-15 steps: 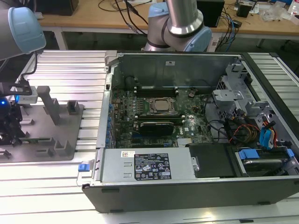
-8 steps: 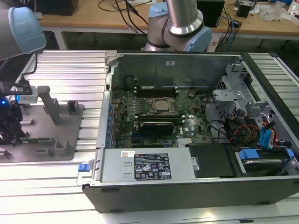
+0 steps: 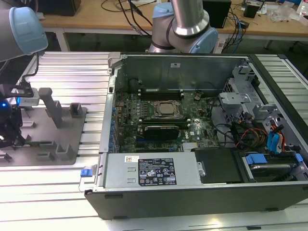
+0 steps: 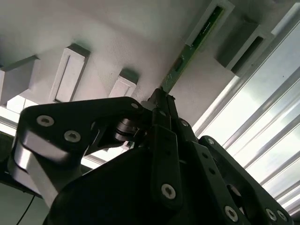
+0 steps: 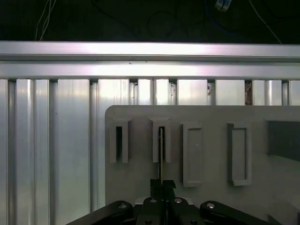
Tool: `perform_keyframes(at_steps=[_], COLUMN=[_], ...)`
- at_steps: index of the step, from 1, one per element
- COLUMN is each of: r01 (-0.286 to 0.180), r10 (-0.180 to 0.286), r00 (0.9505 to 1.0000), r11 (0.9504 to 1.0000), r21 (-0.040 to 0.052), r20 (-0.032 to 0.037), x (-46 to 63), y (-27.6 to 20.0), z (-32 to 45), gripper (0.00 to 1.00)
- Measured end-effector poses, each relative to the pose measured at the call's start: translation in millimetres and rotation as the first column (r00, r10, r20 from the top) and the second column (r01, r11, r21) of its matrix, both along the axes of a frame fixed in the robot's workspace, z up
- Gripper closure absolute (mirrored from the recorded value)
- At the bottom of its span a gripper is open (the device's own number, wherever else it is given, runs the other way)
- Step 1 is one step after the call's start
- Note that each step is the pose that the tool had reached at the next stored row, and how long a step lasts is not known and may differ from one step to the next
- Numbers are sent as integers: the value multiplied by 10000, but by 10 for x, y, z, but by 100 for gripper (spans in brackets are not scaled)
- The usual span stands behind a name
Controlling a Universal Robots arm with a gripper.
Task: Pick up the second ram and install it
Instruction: 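Pick up the second ram and move it above second insertion slot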
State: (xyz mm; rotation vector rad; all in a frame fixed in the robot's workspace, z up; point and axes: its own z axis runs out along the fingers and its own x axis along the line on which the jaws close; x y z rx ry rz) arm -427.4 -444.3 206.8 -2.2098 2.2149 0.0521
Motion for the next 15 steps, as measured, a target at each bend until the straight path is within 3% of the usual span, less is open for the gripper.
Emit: perform_keyframes(at_steps=[10, 15], r01=[0, -2], r10=[0, 2], r00=[10000, 10000], r11=[10000, 10000], r21=[0, 0], r20=[0, 0], x=[0, 0], y=[4, 4], z=[33, 192], gripper=[91, 91])
